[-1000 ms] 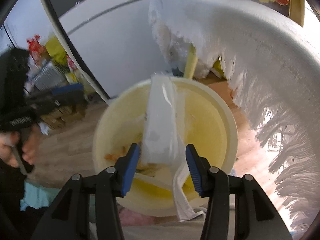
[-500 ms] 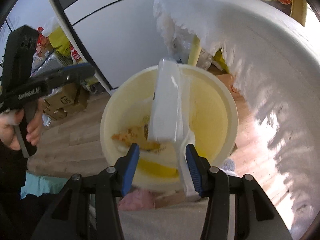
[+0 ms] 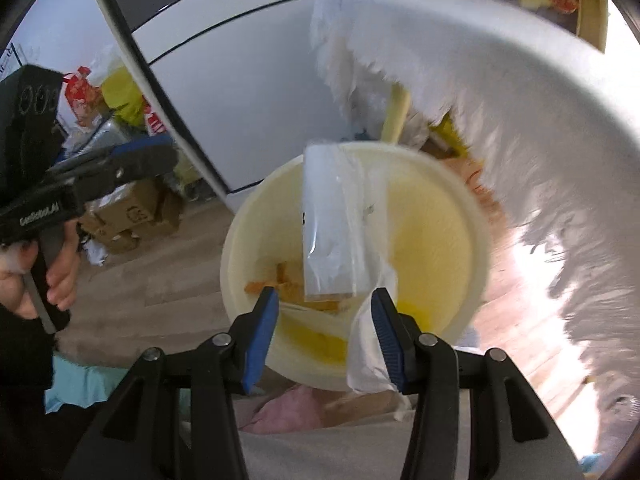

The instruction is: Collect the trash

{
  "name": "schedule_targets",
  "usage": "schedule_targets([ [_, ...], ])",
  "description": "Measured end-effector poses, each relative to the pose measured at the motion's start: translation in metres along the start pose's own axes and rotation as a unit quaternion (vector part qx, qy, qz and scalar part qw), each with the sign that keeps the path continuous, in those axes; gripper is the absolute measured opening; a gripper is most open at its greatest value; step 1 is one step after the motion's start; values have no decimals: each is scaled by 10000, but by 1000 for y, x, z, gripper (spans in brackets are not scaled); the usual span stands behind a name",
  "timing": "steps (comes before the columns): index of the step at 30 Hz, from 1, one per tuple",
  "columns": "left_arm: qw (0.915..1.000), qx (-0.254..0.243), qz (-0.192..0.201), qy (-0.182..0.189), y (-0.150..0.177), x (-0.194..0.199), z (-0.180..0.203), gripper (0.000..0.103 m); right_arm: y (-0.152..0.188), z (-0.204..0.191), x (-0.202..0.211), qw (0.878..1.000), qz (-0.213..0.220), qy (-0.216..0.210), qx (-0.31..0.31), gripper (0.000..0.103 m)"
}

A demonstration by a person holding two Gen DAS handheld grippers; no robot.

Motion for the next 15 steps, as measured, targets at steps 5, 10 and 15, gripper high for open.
schedule_targets([
  [5, 9999, -108, 50, 35, 9, 16, 11, 53, 2, 1, 27, 9996, 170, 239, -28, 46],
  [10, 9995, -205, 71, 242, 16, 28, 30, 53, 15, -1, 57, 9983, 358, 423, -154, 46],
  [15, 9985, -331, 118, 430, 22, 38, 51, 54, 30, -5, 92, 9958, 611, 616, -294, 46],
])
Point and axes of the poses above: each gripper's, at about its wrist camera, not at the fingertips, and x roughly against the way its jaws point, z to its right, y to its underside, the point moved 1 cm from there along -x, roughly the way its jaws point, and after that the axes turned 11 degrees about x, right-handed, at the moved point
